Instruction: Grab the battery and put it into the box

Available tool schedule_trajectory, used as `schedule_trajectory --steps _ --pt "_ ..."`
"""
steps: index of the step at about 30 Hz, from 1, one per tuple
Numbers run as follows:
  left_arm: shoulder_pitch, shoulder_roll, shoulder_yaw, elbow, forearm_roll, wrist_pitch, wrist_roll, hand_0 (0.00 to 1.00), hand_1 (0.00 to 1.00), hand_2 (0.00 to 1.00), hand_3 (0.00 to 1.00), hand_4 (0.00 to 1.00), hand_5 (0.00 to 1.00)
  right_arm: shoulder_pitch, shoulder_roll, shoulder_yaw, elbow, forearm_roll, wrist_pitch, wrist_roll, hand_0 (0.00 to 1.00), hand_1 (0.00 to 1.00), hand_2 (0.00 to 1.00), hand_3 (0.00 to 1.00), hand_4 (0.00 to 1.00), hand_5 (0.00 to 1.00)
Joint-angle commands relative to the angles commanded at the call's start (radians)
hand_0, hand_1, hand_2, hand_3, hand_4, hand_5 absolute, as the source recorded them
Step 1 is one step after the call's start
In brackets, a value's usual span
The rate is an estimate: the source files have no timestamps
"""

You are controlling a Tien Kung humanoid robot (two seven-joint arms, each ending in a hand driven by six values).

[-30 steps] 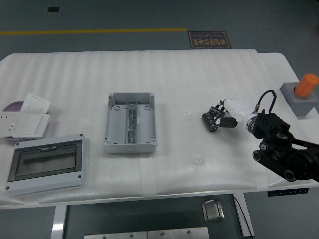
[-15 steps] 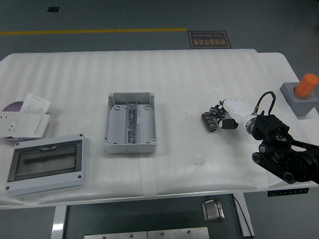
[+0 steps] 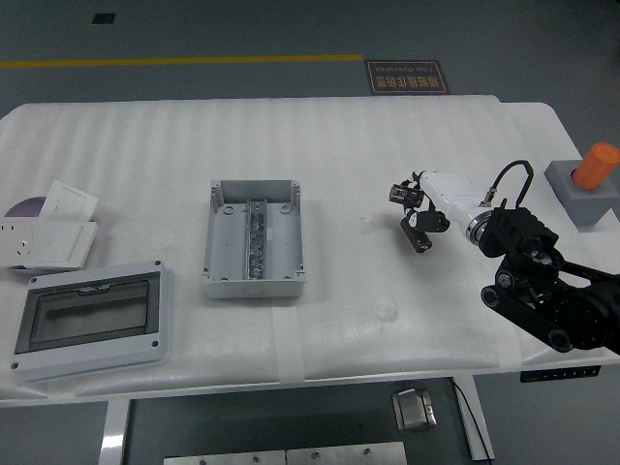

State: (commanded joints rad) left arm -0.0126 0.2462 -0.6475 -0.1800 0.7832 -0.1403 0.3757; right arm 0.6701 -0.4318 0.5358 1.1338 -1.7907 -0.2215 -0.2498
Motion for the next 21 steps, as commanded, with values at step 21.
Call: schedule_trajectory --steps 21 --pt "0.005 0.001 0.01 0.0 -0.002 0.007 0.007 0.675 0.688 0.576 0.6 0.565 0.48 -0.007 0.216 -0.035 0.256 -0.063 0.01 -0.037 0.462 0.416 0.519 0.693 0.301 0.117"
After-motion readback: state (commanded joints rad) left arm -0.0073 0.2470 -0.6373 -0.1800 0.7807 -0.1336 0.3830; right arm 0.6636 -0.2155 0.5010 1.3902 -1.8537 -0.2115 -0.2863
